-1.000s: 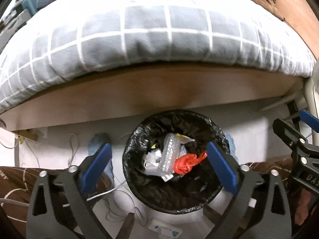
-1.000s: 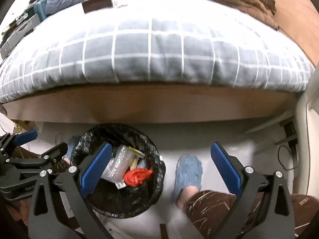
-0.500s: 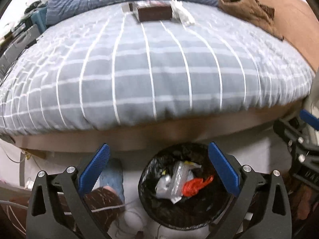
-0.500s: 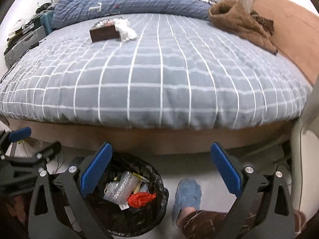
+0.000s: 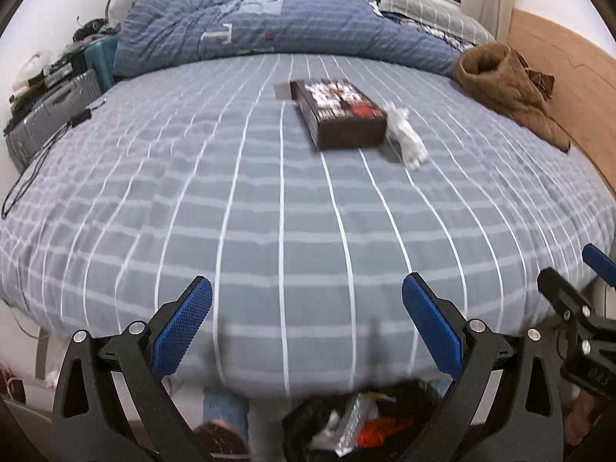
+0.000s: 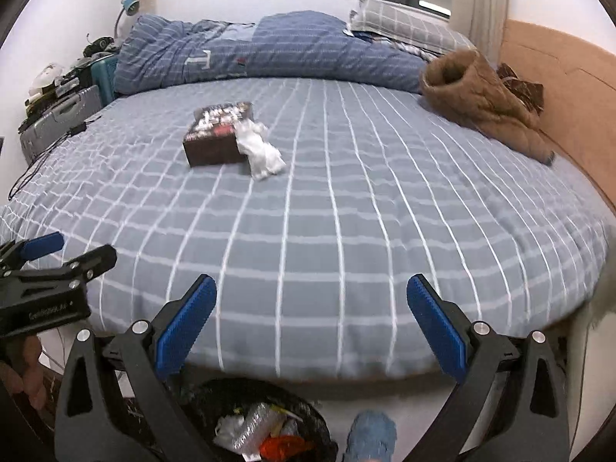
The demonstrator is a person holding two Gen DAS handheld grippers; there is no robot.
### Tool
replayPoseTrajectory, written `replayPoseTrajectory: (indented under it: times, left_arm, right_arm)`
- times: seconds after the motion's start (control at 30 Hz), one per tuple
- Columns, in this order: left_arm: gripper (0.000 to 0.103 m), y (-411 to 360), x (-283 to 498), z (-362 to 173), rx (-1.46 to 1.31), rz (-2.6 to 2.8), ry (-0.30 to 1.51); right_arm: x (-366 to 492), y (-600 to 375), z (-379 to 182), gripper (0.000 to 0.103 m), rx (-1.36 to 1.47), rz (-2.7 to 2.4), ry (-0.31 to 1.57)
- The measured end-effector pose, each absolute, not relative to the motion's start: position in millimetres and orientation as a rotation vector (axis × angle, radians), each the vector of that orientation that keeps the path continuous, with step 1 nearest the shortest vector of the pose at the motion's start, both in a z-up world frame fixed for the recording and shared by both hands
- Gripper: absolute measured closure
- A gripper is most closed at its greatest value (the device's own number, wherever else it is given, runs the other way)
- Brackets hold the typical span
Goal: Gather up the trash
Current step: 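Raise both tools back toward the cookie box and tissue on the bed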
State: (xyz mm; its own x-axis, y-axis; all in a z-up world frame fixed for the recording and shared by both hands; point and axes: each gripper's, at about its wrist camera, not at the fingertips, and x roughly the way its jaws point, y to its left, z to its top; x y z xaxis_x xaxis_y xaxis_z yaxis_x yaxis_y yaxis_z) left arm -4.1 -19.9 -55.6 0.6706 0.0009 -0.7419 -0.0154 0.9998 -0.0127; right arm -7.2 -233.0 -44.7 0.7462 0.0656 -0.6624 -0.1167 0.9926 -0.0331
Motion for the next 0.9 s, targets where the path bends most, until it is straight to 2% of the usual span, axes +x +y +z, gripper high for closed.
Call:
replayPoseTrajectory:
  times: [0.27, 0.5, 0.77, 0.9]
  left_arm:
    - [0.006, -10, 55, -46, -0.03, 0.028, 0.807]
    - [0.006, -2, 86, -51, -0.025, 0.036, 0.812]
    - [0.006, 6, 120, -49, -0.031, 0.045, 0.806]
    - [0.006, 11, 135, -48, -0.052, 0.048, 0.808]
  right_arm:
    - [47, -211, -42, 0.008, -0.093, 0.15, 0.696]
    - [101, -200, -44, 0.013, -0.086, 0.177, 0.701]
    - [150, -191, -51, 0.025, -0.066, 0.24, 0.749]
    - [167, -183, -53, 0.028, -0.069, 0.273, 0.76]
